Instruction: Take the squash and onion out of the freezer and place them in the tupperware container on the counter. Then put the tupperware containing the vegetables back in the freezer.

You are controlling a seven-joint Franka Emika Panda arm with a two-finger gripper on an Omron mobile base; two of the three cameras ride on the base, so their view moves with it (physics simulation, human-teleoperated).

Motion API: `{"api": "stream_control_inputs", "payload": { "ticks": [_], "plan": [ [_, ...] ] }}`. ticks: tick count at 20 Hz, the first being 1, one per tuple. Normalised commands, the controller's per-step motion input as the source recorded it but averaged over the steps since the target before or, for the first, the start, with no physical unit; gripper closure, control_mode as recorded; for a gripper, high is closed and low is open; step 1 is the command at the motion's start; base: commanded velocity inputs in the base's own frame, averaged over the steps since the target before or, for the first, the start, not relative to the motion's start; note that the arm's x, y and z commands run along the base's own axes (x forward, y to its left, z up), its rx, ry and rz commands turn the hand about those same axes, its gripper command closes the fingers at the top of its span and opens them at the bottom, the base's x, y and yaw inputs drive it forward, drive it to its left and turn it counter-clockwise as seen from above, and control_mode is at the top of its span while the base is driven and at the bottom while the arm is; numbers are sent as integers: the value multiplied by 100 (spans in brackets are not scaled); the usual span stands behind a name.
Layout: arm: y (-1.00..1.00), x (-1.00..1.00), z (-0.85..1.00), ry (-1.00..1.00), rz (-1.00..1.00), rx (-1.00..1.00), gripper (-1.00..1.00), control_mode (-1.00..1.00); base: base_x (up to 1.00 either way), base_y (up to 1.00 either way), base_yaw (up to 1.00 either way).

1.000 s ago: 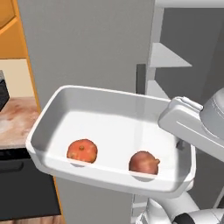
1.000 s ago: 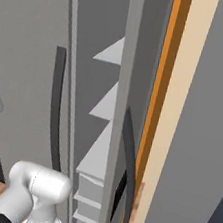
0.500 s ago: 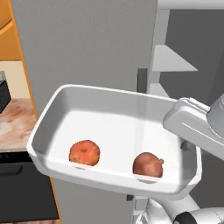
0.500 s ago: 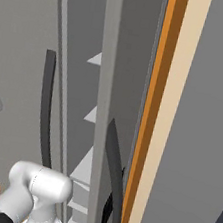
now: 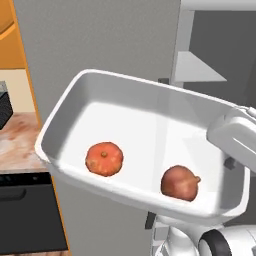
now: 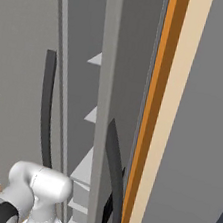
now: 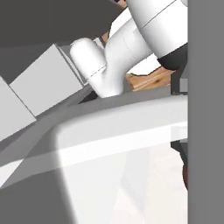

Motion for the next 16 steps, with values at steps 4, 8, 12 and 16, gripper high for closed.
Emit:
{"api": "stream_control_inputs", "payload": {
  "ticks": [4,8,12,16],
  "plan": [
    [-4,43,44,0,-36,9,100,-100,0,0,0],
    [-16,31,20,0,-38,14,100,-100,0,0,0],
    [-36,-2,13,0,-36,29,100,-100,0,0,0],
    [-31,-18,2,-2,-38,33,100,-100,0,0,0]
  ]
}}
